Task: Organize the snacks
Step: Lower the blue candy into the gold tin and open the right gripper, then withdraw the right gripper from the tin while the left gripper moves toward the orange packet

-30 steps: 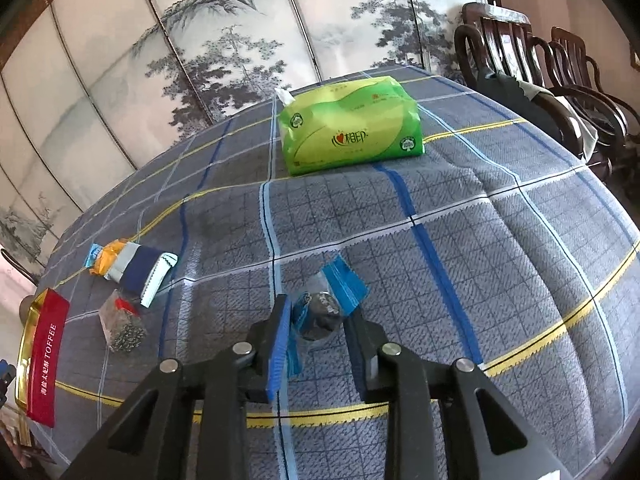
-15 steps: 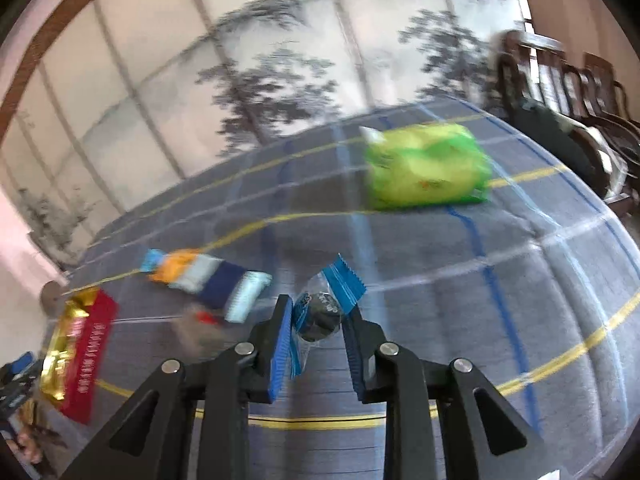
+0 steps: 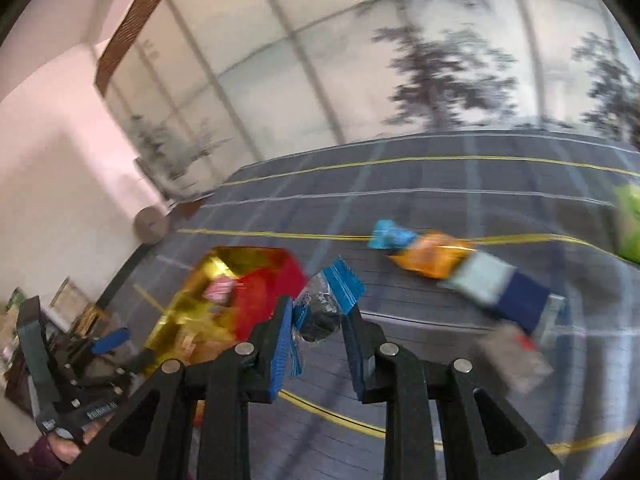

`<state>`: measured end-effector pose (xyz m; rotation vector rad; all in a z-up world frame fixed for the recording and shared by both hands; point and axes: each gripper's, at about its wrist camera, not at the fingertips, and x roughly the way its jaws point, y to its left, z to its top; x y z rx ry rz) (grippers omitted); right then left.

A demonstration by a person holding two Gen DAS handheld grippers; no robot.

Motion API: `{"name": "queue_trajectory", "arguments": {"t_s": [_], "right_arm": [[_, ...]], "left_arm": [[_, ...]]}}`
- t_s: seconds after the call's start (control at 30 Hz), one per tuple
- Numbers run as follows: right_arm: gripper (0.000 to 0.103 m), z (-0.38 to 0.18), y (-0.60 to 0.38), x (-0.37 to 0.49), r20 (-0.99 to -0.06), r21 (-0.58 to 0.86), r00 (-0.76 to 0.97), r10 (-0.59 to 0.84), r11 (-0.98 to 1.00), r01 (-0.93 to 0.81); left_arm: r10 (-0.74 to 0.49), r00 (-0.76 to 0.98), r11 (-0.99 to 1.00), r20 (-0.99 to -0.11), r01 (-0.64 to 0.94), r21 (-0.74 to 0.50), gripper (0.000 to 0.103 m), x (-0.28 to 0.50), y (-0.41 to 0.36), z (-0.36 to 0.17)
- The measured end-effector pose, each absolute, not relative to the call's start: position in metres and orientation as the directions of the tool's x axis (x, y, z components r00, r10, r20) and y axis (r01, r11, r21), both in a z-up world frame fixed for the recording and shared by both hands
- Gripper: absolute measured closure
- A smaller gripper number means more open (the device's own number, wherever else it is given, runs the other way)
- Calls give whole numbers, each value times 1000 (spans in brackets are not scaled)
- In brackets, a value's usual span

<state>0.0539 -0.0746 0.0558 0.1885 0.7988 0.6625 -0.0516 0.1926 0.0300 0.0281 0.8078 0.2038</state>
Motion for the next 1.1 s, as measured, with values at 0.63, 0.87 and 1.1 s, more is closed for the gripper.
{"name": "queue_trajectory", "arguments": {"t_s": [0.63,0.87,1.1], "right_arm": [[78,32,90,79,-689,372,314,653,691,-620],[78,41,61,73,-671,376,357,650,712,-593],[75,38,-5,50,-661,348,448,601,776,-527]], "left_arm": [[202,670,975,-714,-205,83,28,-60,229,33],[189,670,978,-718,-197,74,28,-60,228,33],[189,674,980,-714,-177,92,28,-60,217,37]]}}
